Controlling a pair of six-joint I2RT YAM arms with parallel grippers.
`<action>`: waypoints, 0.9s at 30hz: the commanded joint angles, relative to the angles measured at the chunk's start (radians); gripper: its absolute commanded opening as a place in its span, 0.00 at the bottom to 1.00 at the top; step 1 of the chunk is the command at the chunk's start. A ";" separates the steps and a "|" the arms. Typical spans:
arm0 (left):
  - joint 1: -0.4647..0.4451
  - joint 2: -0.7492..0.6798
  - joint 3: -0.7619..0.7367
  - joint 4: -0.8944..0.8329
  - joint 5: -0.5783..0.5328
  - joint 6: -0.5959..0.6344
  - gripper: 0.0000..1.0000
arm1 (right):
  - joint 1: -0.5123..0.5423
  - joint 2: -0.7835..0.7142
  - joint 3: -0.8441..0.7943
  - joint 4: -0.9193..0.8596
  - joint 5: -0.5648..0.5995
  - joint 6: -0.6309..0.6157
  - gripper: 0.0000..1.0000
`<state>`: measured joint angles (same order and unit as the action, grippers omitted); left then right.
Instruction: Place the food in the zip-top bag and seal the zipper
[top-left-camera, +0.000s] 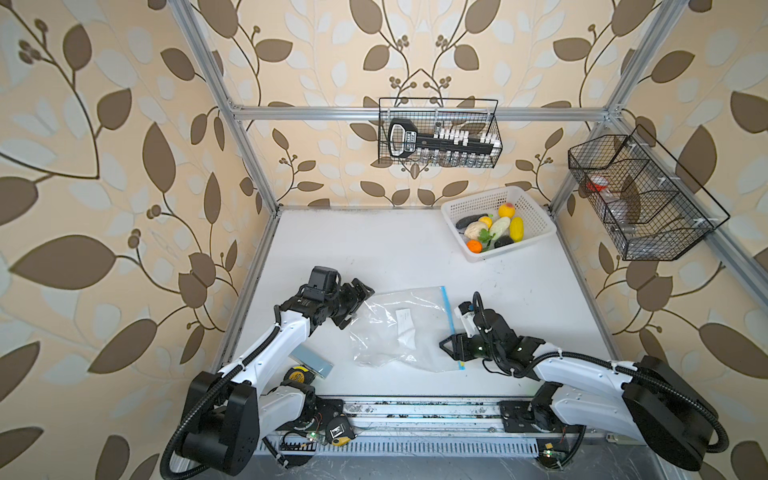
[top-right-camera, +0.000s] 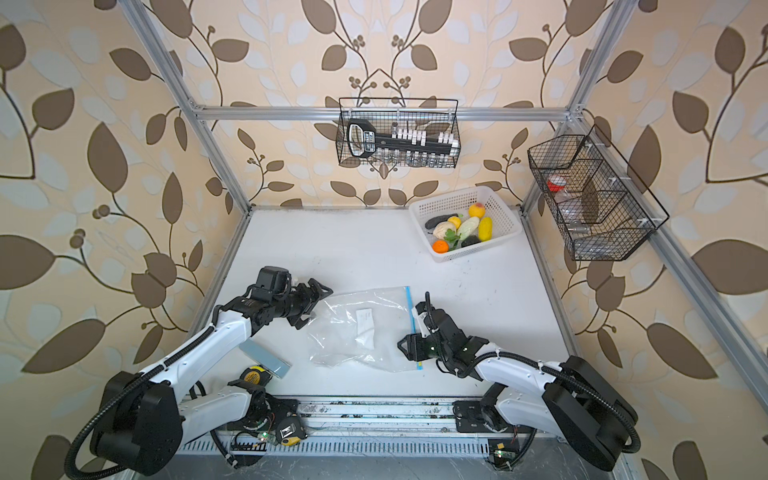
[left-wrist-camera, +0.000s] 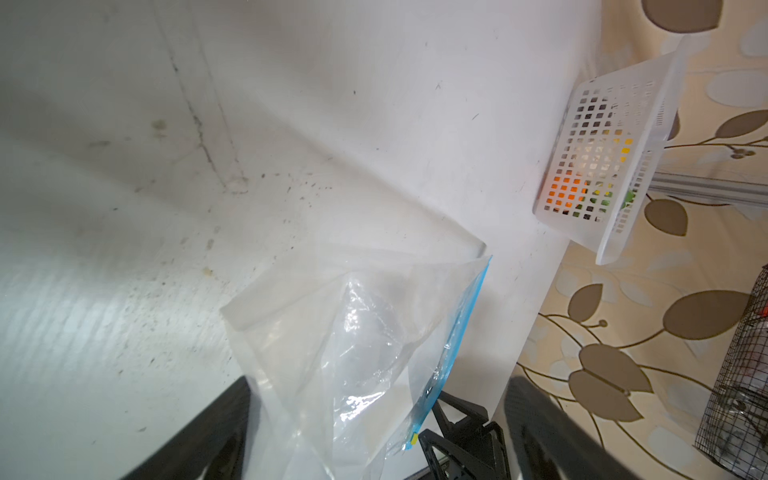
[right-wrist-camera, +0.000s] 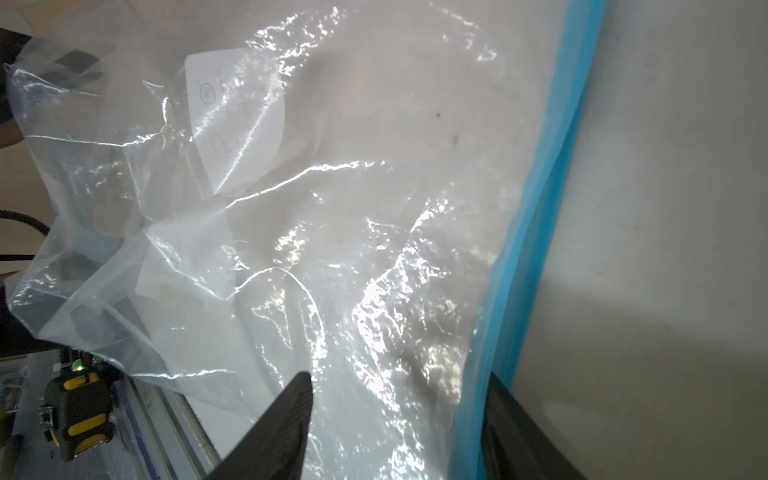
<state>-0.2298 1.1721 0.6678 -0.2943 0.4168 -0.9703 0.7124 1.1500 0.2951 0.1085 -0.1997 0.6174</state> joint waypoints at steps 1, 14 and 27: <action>-0.007 0.063 0.081 -0.020 0.016 0.093 0.94 | 0.007 -0.001 -0.004 0.030 -0.026 0.035 0.62; -0.006 0.028 0.219 -0.318 -0.134 0.296 0.96 | -0.157 -0.086 -0.167 0.220 -0.227 0.154 0.54; -0.087 -0.175 0.203 -0.402 -0.045 0.240 0.87 | -0.228 -0.067 -0.243 0.345 -0.293 0.165 0.35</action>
<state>-0.2756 1.0382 0.8669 -0.6827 0.3389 -0.7151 0.4877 1.0702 0.0708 0.3893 -0.4622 0.7704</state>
